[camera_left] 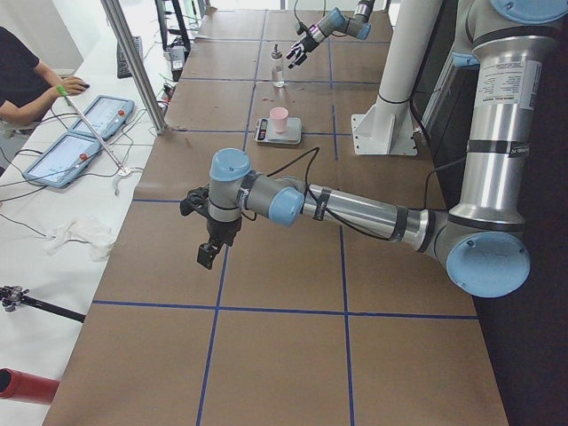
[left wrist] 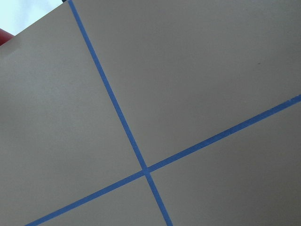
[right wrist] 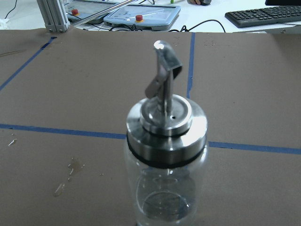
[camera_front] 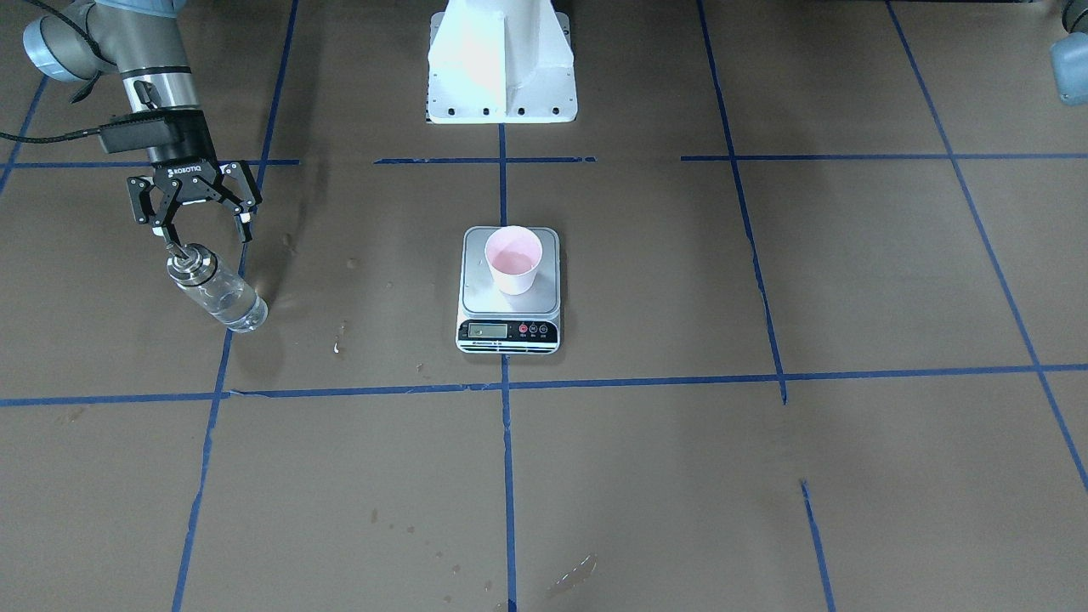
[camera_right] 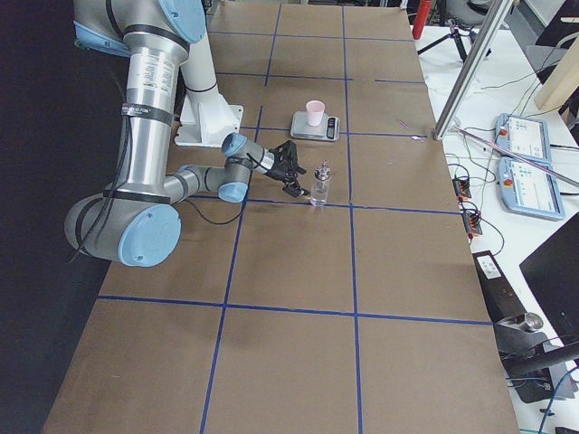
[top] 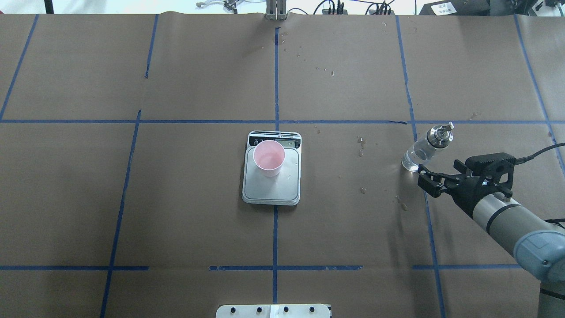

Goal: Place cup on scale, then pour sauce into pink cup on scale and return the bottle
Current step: 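Close the right gripper around the glass sauce bottle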

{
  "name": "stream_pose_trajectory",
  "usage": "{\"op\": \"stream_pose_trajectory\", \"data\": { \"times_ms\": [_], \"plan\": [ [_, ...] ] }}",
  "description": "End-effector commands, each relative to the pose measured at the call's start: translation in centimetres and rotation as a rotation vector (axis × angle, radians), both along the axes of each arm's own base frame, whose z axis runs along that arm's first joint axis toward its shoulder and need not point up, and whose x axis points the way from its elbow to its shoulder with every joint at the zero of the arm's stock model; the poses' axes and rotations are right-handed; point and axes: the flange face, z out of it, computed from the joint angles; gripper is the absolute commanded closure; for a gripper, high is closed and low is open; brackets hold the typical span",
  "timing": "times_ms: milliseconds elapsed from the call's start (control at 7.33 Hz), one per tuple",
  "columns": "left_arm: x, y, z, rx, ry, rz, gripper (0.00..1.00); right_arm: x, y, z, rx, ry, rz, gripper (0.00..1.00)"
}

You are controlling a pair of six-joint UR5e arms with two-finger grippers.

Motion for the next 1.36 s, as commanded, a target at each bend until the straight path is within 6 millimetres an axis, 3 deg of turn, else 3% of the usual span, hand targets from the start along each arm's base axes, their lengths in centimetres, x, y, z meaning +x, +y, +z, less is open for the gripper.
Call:
{"op": "stream_pose_trajectory", "data": {
  "times_ms": [0,409,682,1227],
  "plan": [
    [-0.5,-0.3,0.9,0.007,0.004,-0.012,0.0,-0.1,-0.3,0.2,-0.039,0.028,0.057,0.0],
    [-0.7,-0.7,0.3,0.016,0.006,-0.019,0.0,-1.2,0.2,-0.3,-0.105,0.006,0.113,0.0],
    [-0.7,-0.7,0.3,0.015,0.007,-0.02,0.0,-4.3,-0.1,-2.6,-0.112,0.028,0.143,0.0],
    [-0.7,-0.7,0.3,0.015,0.007,-0.02,0.0,-4.8,-0.4,-2.3,-0.097,0.071,0.171,0.0]
  ]
}}
